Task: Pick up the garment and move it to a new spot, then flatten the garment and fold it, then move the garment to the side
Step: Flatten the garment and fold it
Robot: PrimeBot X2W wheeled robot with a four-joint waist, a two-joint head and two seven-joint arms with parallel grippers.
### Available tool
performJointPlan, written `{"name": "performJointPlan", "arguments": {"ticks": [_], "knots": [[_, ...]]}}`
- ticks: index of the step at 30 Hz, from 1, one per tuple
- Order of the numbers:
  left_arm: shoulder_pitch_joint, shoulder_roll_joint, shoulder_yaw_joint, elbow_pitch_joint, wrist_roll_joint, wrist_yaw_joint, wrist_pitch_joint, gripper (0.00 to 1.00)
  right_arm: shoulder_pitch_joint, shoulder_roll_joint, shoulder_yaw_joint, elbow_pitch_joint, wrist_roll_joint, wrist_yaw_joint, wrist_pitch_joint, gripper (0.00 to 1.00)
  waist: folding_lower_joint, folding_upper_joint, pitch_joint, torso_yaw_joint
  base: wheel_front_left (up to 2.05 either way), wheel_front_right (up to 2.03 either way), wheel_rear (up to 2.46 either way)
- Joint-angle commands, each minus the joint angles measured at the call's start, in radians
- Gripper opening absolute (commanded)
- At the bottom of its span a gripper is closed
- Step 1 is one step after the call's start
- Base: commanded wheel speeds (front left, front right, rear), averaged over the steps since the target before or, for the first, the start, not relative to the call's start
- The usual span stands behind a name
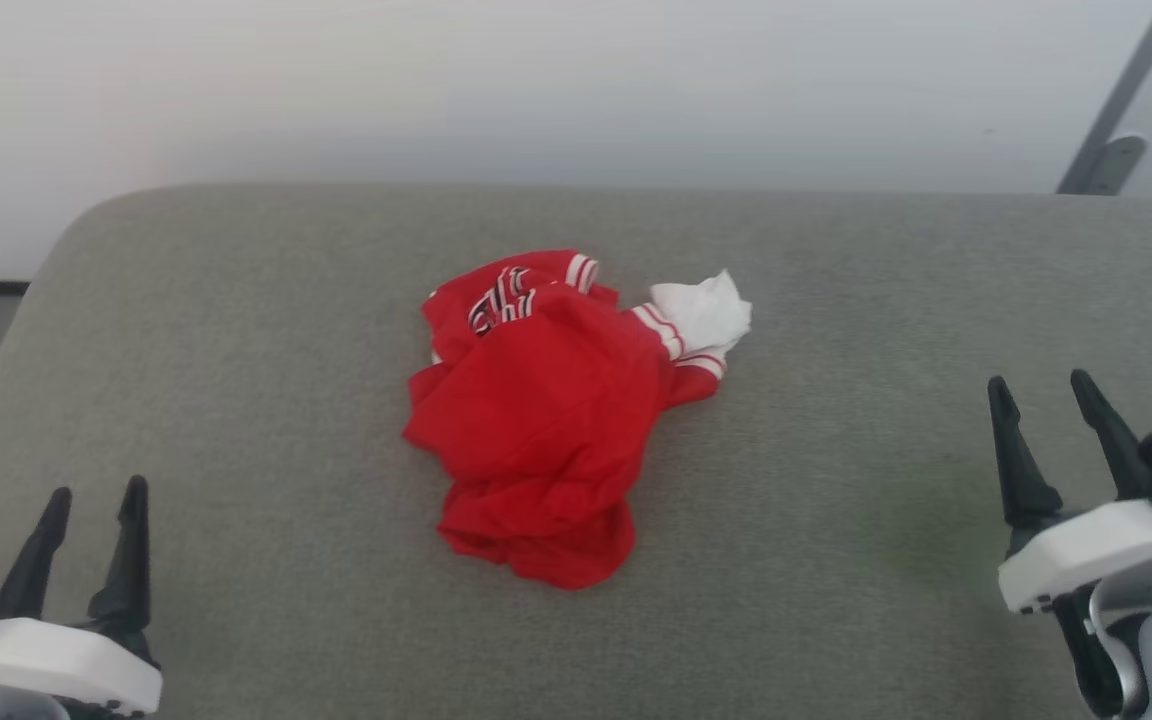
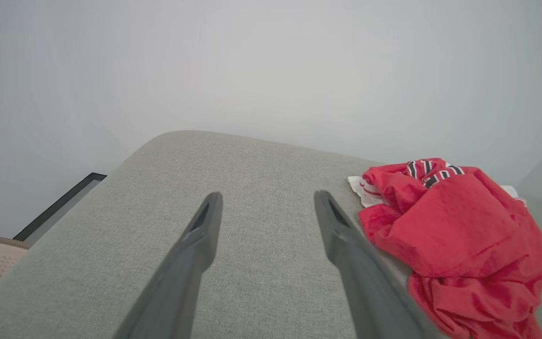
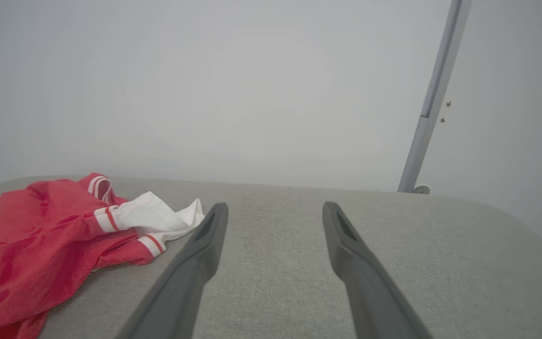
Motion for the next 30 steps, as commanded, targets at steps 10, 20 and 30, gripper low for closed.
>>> {"name": "performJointPlan", "arguments": {"ticks": [10,20,30], "knots": [[-0.08,-0.051,-0.052,-0.024,0.034,-0.025,-0.005,1.0,-0.15,-0.069,0.056,0.035,0.043,0.0,0.098,1.0,0.0,0.0,0.113,0.142,0.0,0.0,0.0],[-0.171,-0.124,-0.101,0.01,0.058,-0.069,-0.005,1.0,-0.354,-0.158,0.151,0.172,0.074,0.0,0.29,1.0,0.0,0.0,0.226,0.267,0.0,0.0,0.0],[-0.242,-0.201,-0.12,0.068,0.077,-0.114,-0.005,1.0,-0.504,-0.231,0.266,0.324,0.086,0.0,0.505,1.0,0.0,0.0,0.303,0.355,0.0,0.0,0.0]]}}
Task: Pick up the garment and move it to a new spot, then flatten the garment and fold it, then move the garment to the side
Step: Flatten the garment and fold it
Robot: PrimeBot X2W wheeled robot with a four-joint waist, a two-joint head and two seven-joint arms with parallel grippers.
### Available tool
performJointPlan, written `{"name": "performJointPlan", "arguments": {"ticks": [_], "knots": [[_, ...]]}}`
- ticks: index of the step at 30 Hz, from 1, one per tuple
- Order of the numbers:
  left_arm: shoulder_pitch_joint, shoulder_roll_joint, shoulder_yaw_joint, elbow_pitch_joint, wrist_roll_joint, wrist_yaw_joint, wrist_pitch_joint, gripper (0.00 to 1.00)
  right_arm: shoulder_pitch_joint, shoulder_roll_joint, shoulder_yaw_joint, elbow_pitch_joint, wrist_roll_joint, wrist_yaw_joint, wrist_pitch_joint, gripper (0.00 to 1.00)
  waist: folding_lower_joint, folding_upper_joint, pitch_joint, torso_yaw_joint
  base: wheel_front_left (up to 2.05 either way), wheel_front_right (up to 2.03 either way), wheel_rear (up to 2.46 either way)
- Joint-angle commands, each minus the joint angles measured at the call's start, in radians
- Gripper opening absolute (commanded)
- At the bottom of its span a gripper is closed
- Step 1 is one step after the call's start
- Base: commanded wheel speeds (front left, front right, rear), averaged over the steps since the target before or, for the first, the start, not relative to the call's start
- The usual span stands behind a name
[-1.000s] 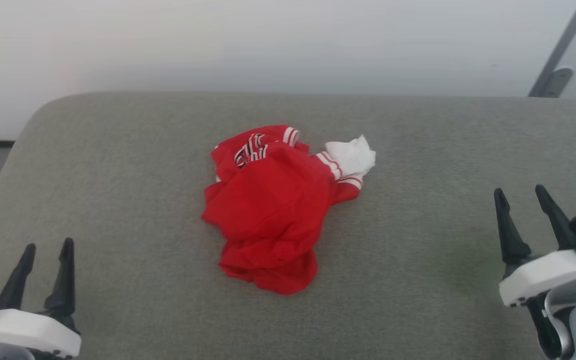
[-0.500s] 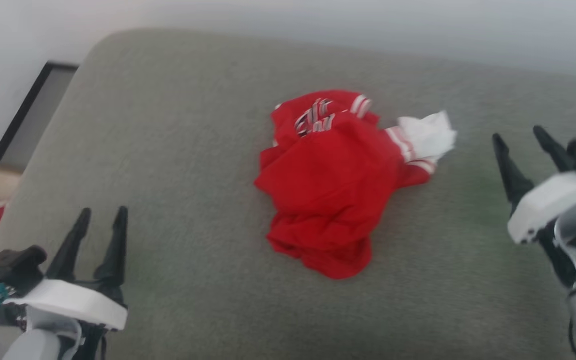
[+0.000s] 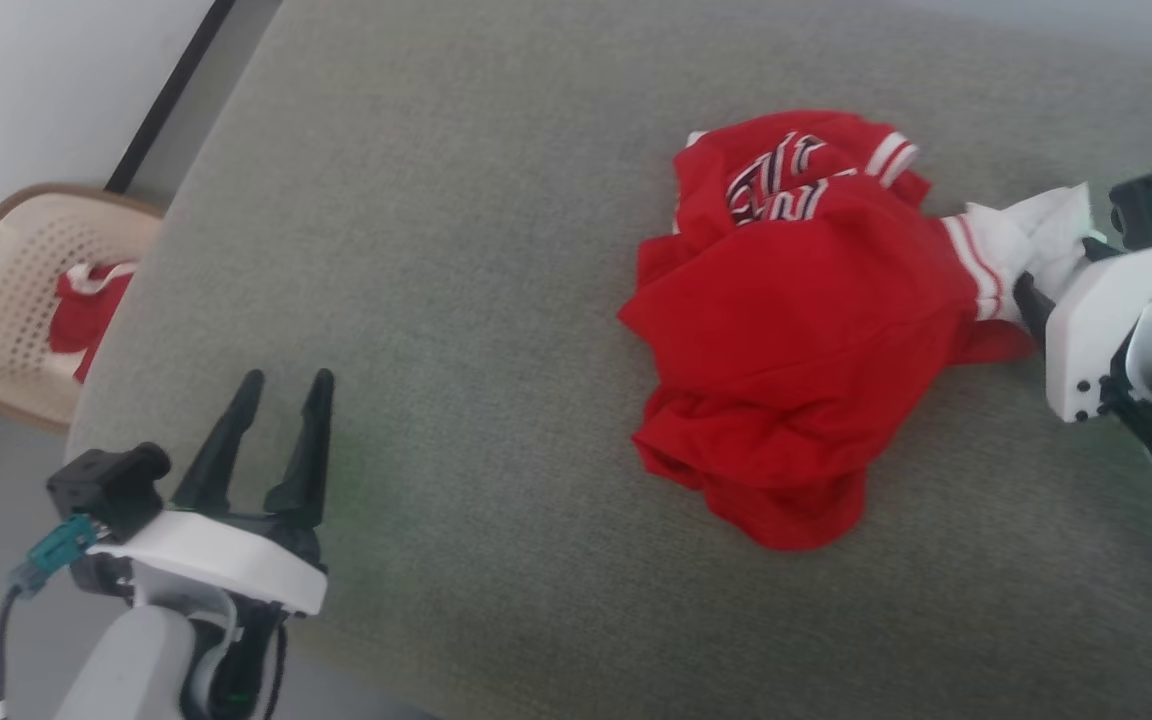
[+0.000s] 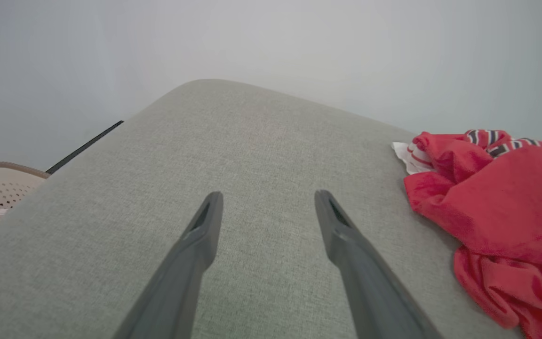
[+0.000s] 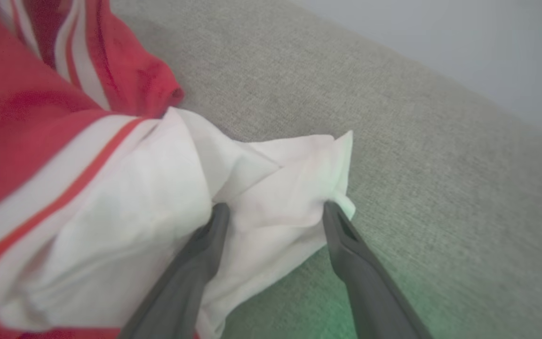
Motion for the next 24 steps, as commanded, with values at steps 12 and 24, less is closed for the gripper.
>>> {"name": "performJointPlan", "arguments": {"ticks": [12,24], "knots": [[-0.04,-0.059,0.02,0.068,0.029,-0.029,-0.005,1.0,-0.105,-0.003,0.118,0.185,0.018,0.0,0.17,0.0,0.0,0.0,0.029,0.034,0.0,0.0,0.0],[-0.01,-0.005,0.078,0.054,0.055,-0.032,-0.005,1.0,-0.124,-0.007,0.17,0.065,0.114,0.0,0.134,0.0,0.0,0.0,-0.056,-0.092,0.0,0.0,0.0]]}}
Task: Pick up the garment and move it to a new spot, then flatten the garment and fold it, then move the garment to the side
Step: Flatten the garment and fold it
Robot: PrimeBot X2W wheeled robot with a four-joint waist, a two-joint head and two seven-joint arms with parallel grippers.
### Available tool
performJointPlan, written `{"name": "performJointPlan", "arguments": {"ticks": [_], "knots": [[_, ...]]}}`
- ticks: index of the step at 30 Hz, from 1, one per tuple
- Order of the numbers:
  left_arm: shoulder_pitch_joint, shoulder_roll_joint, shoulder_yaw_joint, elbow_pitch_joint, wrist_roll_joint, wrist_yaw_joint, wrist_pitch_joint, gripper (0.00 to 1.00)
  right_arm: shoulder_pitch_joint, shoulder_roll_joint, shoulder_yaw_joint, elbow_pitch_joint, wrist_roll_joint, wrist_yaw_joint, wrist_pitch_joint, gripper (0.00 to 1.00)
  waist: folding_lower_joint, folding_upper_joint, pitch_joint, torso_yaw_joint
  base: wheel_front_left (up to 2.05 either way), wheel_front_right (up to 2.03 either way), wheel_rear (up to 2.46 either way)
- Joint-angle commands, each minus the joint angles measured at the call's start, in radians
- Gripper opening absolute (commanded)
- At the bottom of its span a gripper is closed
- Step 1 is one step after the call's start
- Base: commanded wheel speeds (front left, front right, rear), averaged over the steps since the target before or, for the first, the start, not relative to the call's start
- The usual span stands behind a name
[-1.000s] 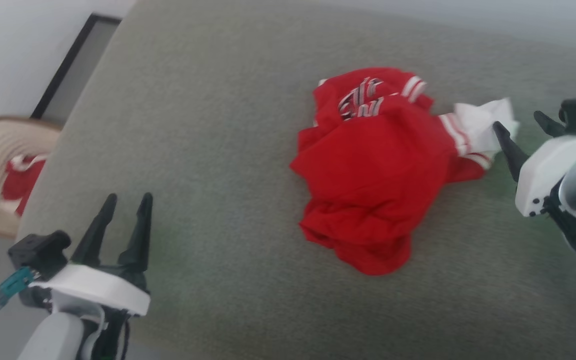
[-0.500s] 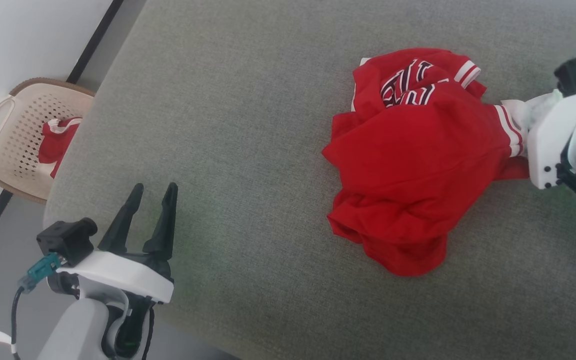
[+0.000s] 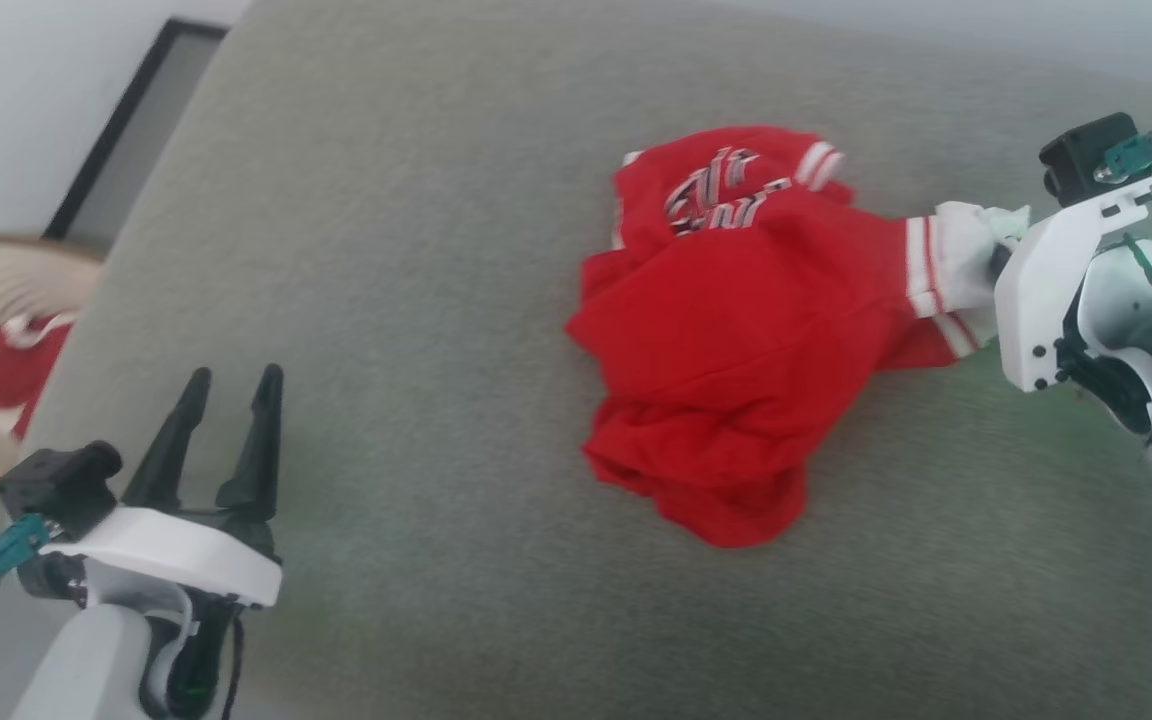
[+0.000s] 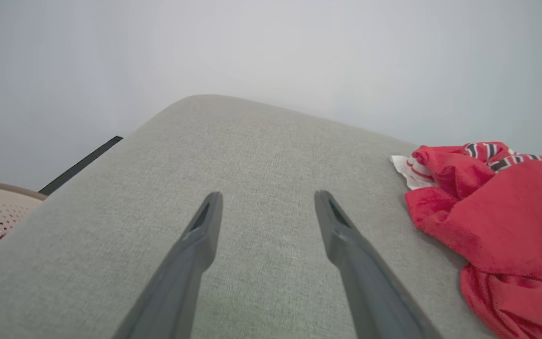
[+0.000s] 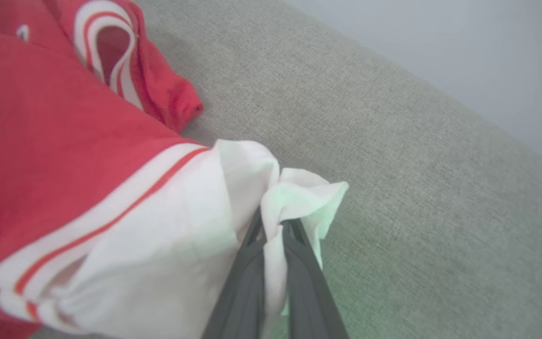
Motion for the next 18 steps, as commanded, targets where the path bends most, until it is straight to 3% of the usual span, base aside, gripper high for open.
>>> {"name": "performJointPlan", "arguments": {"ticks": [1,9,18], "knots": [[0.011,0.008,0.008,-0.005,0.009,-0.002,-0.005,1.0,0.021,-0.002,0.004,-0.022,0.013,0.0,-0.002,0.0,0.0,0.0,-0.034,-0.047,0.0,0.0,0.0],[0.054,0.045,0.041,-0.026,0.004,0.003,-0.005,1.0,0.152,-0.045,-0.048,-0.238,0.071,0.0,0.049,0.0,0.0,0.0,-0.072,-0.155,0.0,0.0,0.0],[0.086,0.069,0.06,-0.055,-0.006,0.015,0.004,1.0,0.452,-0.035,-0.215,-0.488,0.074,0.0,0.142,0.0,0.0,0.0,-0.089,-0.238,0.0,0.0,0.0]]}}
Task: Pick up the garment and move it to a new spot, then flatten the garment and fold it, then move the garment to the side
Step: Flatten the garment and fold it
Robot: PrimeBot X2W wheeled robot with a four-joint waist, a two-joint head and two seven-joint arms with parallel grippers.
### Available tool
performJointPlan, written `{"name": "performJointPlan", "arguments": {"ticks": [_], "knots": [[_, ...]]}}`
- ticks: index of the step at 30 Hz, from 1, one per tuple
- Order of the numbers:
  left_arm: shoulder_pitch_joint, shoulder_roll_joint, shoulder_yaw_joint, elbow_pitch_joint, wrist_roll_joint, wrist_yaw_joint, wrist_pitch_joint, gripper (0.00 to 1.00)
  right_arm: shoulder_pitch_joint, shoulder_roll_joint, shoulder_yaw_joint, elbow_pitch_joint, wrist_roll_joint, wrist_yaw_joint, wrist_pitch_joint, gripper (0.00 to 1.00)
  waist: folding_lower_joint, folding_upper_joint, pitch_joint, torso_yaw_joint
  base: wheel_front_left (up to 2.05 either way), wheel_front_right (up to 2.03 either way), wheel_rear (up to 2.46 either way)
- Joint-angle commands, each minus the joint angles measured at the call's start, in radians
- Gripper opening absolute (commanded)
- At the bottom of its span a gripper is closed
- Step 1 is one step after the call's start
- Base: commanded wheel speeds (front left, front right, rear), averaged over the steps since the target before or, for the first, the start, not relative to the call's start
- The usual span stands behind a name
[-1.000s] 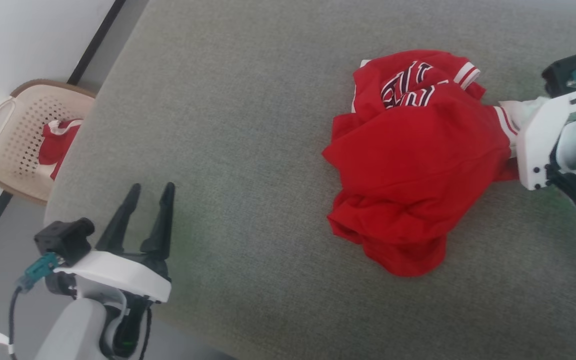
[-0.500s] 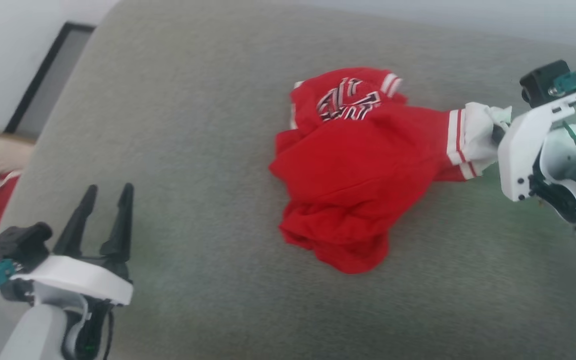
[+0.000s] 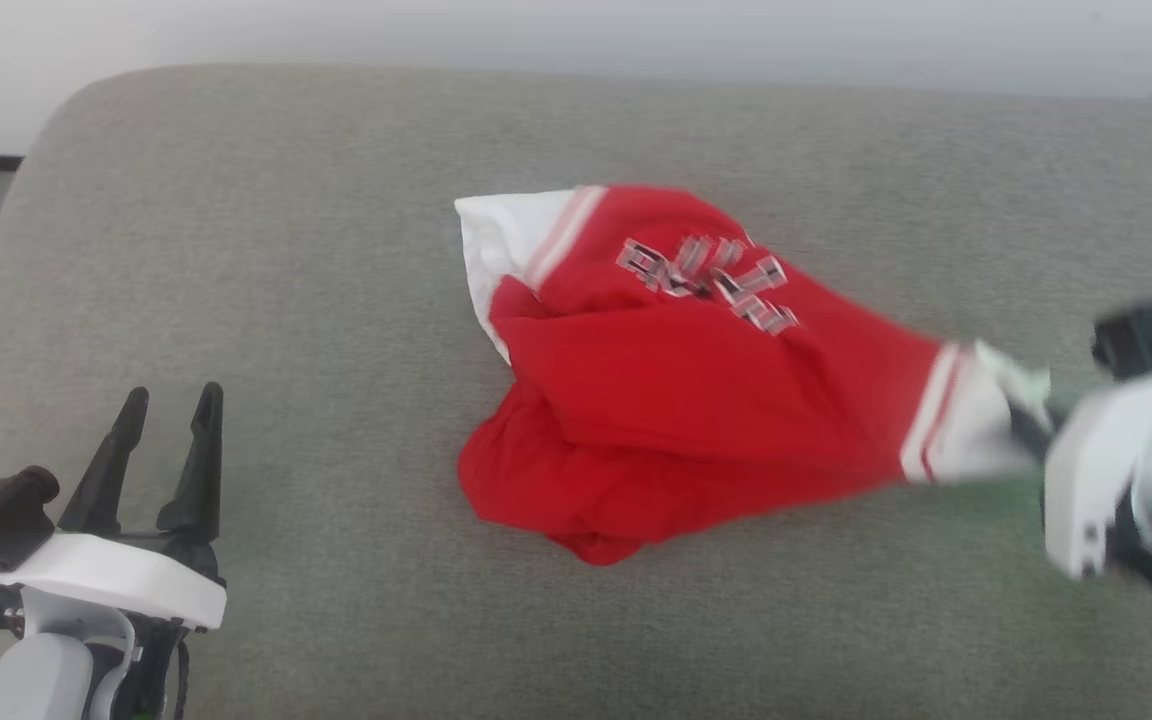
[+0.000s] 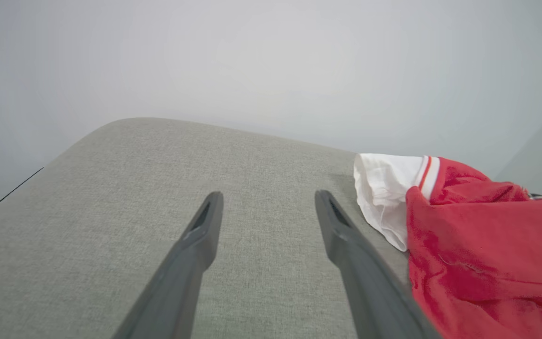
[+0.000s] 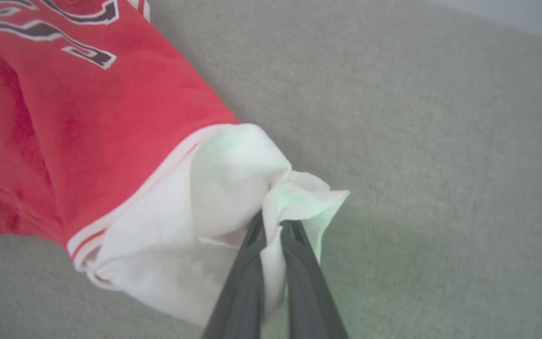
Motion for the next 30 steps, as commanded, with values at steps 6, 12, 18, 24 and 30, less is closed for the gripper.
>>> {"name": "performJointPlan", "arguments": {"ticks": [6,12,18,24,30], "knots": [[0.002,0.012,0.003,-0.013,-0.005,0.007,0.008,1.0,0.215,0.055,-0.116,-0.06,-0.023,0.0,0.023,0.0,0.0,-0.0001,0.004,-0.031,0.0,0.0,0.0],[-0.008,0.015,-0.007,-0.006,-0.008,0.006,0.013,1.0,0.239,0.114,-0.101,0.075,-0.035,0.0,-0.033,0.0,0.0,-0.0001,0.008,-0.039,0.0,0.0,0.0],[-0.016,0.025,-0.022,0.003,0.0,0.003,0.021,1.0,0.18,0.141,-0.059,0.214,-0.012,-0.001,-0.083,0.86,0.0,-0.0001,0.002,-0.037,0.0,0.0,0.0],[-0.021,0.047,-0.024,-0.007,-0.014,0.0,0.042,1.0,0.123,0.111,-0.036,0.257,0.011,-0.001,-0.105,1.0,0.0,-0.0001,-0.02,-0.049,0.0,0.0,0.0],[-0.025,0.085,-0.027,-0.05,-0.031,-0.001,0.09,1.0,0.106,0.093,-0.047,0.167,0.026,0.0,-0.133,1.0,0.0,-0.0001,-0.042,-0.083,0.0,0.0,0.0]]}}
